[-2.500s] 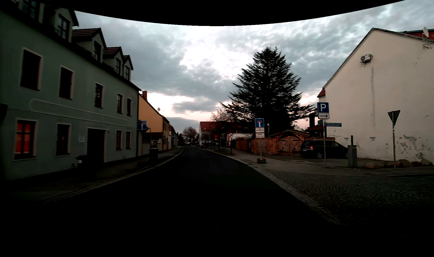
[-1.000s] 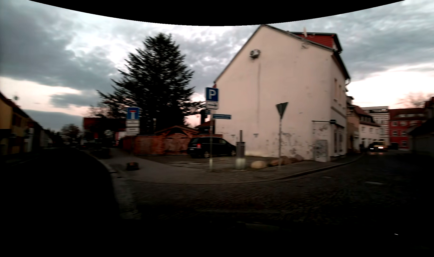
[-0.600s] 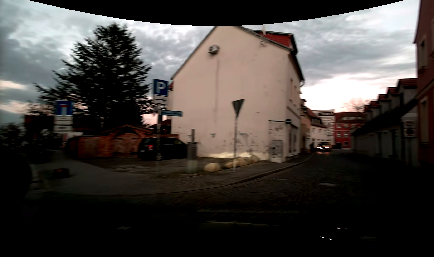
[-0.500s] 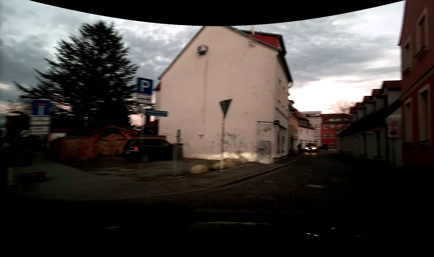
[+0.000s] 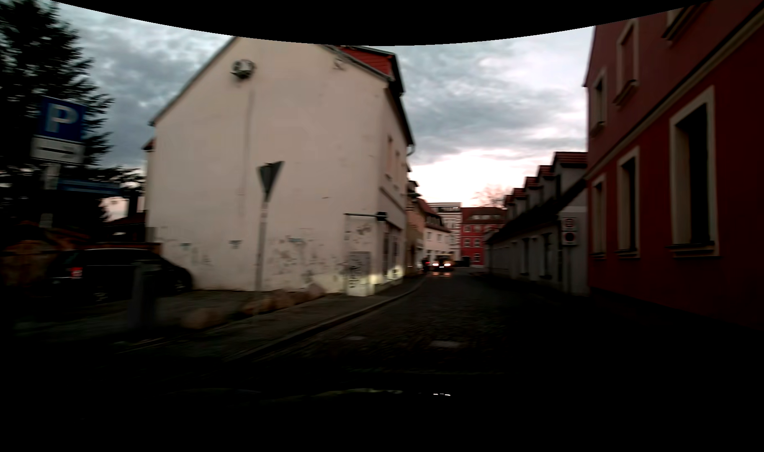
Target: Follow the waypoints while adhering to traffic rules and regulations
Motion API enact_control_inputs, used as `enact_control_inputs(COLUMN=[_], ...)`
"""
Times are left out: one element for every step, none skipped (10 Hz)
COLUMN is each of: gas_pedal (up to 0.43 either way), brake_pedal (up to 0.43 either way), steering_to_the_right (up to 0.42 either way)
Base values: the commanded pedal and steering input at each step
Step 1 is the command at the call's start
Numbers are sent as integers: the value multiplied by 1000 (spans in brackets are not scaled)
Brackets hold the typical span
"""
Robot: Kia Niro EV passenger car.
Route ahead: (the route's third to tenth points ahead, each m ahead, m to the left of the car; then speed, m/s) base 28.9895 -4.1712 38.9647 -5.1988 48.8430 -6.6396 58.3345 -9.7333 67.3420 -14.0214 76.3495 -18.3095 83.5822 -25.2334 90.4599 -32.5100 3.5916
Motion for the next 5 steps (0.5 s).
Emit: enact_control_inputs(gas_pedal=[138,138,138,138,138], brake_pedal=[0,0,0,0,0], steering_to_the_right=[429,373,335,273,209])
